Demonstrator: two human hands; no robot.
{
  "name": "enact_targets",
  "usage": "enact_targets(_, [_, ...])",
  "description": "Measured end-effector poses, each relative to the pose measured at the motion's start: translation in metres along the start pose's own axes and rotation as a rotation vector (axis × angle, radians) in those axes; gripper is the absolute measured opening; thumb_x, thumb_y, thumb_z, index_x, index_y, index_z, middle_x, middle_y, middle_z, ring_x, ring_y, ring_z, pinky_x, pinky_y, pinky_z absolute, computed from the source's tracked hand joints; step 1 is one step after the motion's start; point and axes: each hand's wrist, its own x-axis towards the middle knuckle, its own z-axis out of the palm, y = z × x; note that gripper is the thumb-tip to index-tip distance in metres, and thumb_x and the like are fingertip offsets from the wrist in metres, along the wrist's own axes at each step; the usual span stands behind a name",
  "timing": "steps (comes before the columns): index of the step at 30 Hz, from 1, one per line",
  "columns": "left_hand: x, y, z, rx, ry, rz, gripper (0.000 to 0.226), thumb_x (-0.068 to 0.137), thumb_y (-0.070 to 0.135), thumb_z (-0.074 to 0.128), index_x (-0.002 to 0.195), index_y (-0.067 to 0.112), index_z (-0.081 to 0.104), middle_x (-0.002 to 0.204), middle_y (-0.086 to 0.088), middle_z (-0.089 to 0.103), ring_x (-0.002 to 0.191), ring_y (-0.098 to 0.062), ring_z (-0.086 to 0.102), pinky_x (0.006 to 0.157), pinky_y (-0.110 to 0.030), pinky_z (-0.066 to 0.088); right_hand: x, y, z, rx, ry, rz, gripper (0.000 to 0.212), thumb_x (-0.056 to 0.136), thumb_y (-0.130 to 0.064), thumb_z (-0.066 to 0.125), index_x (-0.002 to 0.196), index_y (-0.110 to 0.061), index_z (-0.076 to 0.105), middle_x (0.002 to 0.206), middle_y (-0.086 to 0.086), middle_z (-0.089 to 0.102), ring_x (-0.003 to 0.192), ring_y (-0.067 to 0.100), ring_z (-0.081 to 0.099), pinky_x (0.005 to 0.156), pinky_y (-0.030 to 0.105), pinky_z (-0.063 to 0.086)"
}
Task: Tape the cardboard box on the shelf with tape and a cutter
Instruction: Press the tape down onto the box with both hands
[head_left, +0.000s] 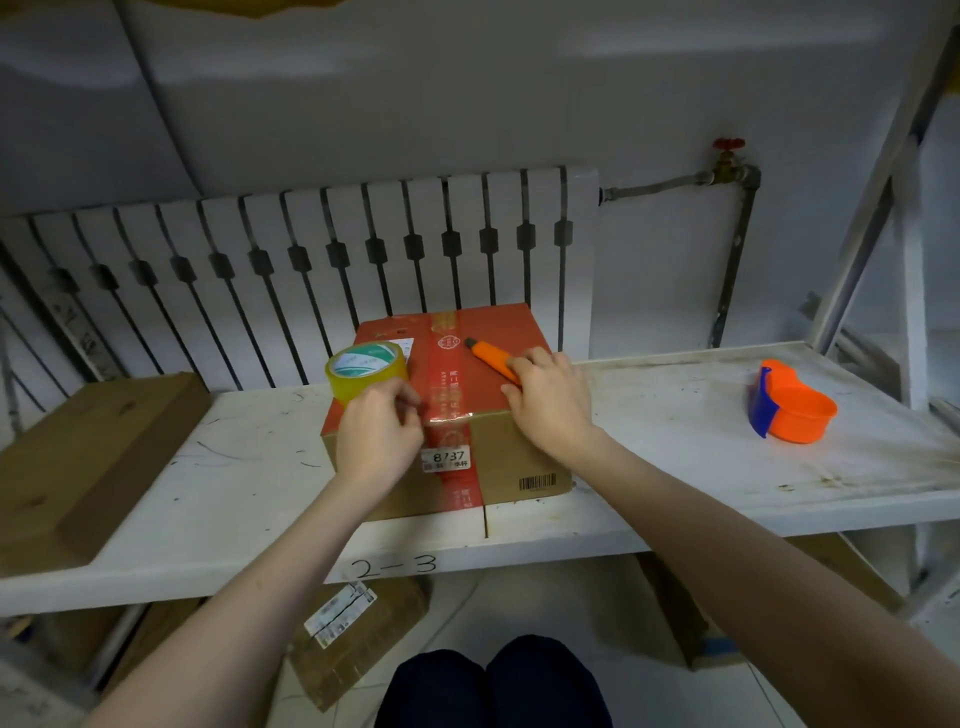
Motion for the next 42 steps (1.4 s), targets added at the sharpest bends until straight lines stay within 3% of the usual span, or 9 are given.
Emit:
enact_targets(5, [-0.019,-0.014,0.014,-0.311,-0.052,-0.303,0.01,0.081,0.008,0.062,0.078,0.017,0.063,0.08,0.001,0.066,0.077,-0.015,0.061,0.064,-0.025,0.046,-0.043,-0.03,-0.005,0.265,0.094,-0.076,0.017,0.088,-0.014,0.05,0.099,-0.02,0.062,0.1,-0.005,0.063,0.089,0.014,0.057,0.07,0.033,0.05])
enact_targets(9, [-0.041,-0.006,0.029,-0.743,-0.062,-0.682,0.014,0.081,0.009,0.066,0.093,0.014,0.064,0.091,-0.004,0.068,0.084,-0.018,0.061,0.07,-0.028,0.047,-0.065,-0.039,0.014,0.545,-0.096,0.291,0.015,0.085,-0.009,0.051,0.093,-0.018,0.061,0.084,-0.008,0.06,0.079,0.011,0.058,0.066,0.027,0.049])
enact_targets(13, [-0.049,0.008,0.035,-1.186,-0.009,-0.95,0.025,0.082,0.001,0.064,0.105,0.01,0.062,0.083,-0.005,0.067,0.071,-0.013,0.061,0.061,-0.025,0.046,-0.066,-0.042,0.03,0.862,-0.235,0.672,0.02,0.087,-0.011,0.055,0.106,-0.012,0.061,0.1,0.001,0.062,0.091,0.016,0.057,0.067,0.022,0.043])
enact_targets(19, [-0.048,0.017,0.039,-1.291,-0.003,-0.975,0.026,0.083,0.011,0.066,0.109,0.011,0.065,0.081,-0.002,0.069,0.065,-0.009,0.061,0.058,-0.023,0.047,-0.067,-0.046,0.034,0.982,-0.249,0.757,0.021,0.087,-0.01,0.054,0.106,-0.012,0.062,0.107,0.006,0.064,0.094,0.018,0.059,0.08,0.029,0.049])
enact_targets(24, [-0.046,0.023,0.039,-1.235,0.028,-1.052,0.022,0.079,0.009,0.071,0.101,0.01,0.068,0.074,-0.001,0.067,0.057,-0.007,0.054,0.048,-0.02,0.044,-0.066,-0.049,0.025,0.891,-0.202,0.614,0.018,0.088,-0.008,0.052,0.103,-0.011,0.06,0.091,-0.002,0.061,0.087,0.014,0.059,0.07,0.022,0.047])
enact_targets(30, [-0.044,0.029,0.032,-1.208,0.042,-1.071,0.006,0.081,0.004,0.067,0.086,0.007,0.068,0.066,-0.002,0.061,0.049,-0.009,0.045,0.033,-0.012,0.038,-0.056,-0.049,0.007,0.339,0.031,0.055,0.021,0.085,-0.005,0.049,0.099,-0.018,0.059,0.1,-0.003,0.061,0.094,0.014,0.056,0.072,0.033,0.051])
enact_targets(33, [-0.045,0.031,0.028,-1.208,0.064,-1.066,0.008,0.081,0.002,0.066,0.087,0.005,0.065,0.071,-0.004,0.061,0.053,-0.011,0.05,0.039,-0.017,0.043,-0.037,-0.049,-0.001,0.162,0.025,-0.139,0.018,0.089,-0.012,0.052,0.103,-0.017,0.064,0.106,0.0,0.065,0.098,0.018,0.057,0.076,0.036,0.05])
enact_targets(37, [-0.045,0.031,0.027,-1.206,0.068,-1.063,0.008,0.079,0.001,0.068,0.078,0.007,0.063,0.078,-0.007,0.064,0.062,-0.015,0.058,0.055,-0.026,0.048,-0.017,-0.048,-0.002,0.047,-0.114,-0.223,0.019,0.087,-0.032,0.061,0.1,-0.02,0.069,0.103,-0.001,0.067,0.095,0.02,0.062,0.074,0.037,0.052])
enact_targets(42, [-0.044,0.028,0.032,-1.18,0.088,-1.061,0.009,0.079,0.003,0.069,0.075,0.01,0.064,0.08,-0.008,0.066,0.061,-0.015,0.059,0.052,-0.025,0.046,-0.01,-0.049,-0.001,0.014,-0.116,-0.236,0.022,0.081,-0.039,0.067,0.093,-0.021,0.07,0.097,-0.002,0.067,0.089,0.018,0.062,0.07,0.034,0.052])
